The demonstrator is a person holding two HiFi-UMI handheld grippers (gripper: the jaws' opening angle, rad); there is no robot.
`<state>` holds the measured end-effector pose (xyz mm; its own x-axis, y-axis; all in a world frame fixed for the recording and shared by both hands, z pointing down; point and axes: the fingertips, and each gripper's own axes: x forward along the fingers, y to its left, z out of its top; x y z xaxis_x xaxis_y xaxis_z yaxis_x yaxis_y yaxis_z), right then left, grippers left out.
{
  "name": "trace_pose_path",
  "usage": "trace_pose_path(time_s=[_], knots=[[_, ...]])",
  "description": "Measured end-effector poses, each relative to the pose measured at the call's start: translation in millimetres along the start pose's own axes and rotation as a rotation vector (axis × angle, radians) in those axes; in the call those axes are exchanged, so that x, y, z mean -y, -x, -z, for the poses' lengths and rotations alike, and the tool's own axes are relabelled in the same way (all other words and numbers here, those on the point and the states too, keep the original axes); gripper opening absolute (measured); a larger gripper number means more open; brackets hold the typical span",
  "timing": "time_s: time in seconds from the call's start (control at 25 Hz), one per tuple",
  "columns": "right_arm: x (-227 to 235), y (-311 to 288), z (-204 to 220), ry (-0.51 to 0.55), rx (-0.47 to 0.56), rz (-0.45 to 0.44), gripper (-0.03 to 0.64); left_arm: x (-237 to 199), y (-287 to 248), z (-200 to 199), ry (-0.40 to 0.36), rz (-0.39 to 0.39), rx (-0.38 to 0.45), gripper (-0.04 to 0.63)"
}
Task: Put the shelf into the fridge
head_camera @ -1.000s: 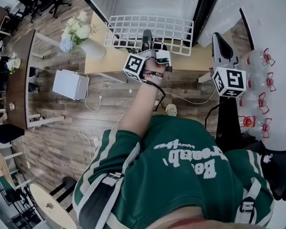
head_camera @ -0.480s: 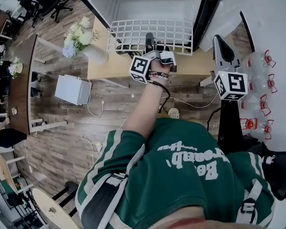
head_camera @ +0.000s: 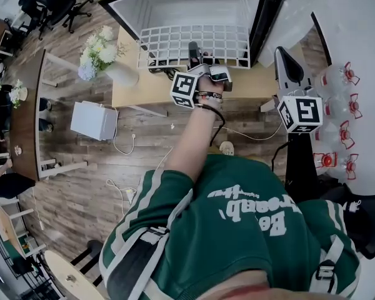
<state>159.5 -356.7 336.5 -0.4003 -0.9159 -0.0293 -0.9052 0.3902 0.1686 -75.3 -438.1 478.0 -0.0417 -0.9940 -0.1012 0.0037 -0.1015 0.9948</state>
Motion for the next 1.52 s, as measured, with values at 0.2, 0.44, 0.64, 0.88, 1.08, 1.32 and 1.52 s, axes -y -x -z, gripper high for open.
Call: trace_pose_path(time_s=[0.2, 0.44, 0.64, 0.88, 1.08, 1.32, 1.52], knots=[[-8.7, -1.5, -1.5, 0.003, 0.004, -0.025, 0.003, -3.8, -1.0, 0.8, -0.042, -0.002, -0.003, 0.028], [-9.9, -0.7, 0.2, 0.005, 0.006, -0.024, 0.003, -10.0, -8.1, 3.0, -0.071, -0.018, -0.012, 0.031], [-9.9, -1.6, 3.8, -0.003, -0.001, -0.023, 0.003, -10.5, -11.0, 3.9, -0.093, -0.046, -0.035, 0.035], [-13.9, -4.0, 7.0, -0.012, -0.004, -0.033, 0.003, -5.8, -17.4, 7.6, -0.149, -0.094, -0.086, 0.035], [-15.2, -6.7, 6.9, -0.013, -0.003, -0.037, 0.003, -5.0, -20.3, 7.9, -0.138, -0.119, -0.114, 0.035], [-14.9, -12.3, 13.0, -0.029, -0.013, -0.036, 0.003, 13.5, -32.2, 10.3, -0.15, -0.129, -0.168, 0.029], [-16.2, -16.5, 12.9, -0.036, -0.011, -0.035, 0.003, 2.3, -37.0, 11.0, -0.112, -0.107, -0.176, 0.025]])
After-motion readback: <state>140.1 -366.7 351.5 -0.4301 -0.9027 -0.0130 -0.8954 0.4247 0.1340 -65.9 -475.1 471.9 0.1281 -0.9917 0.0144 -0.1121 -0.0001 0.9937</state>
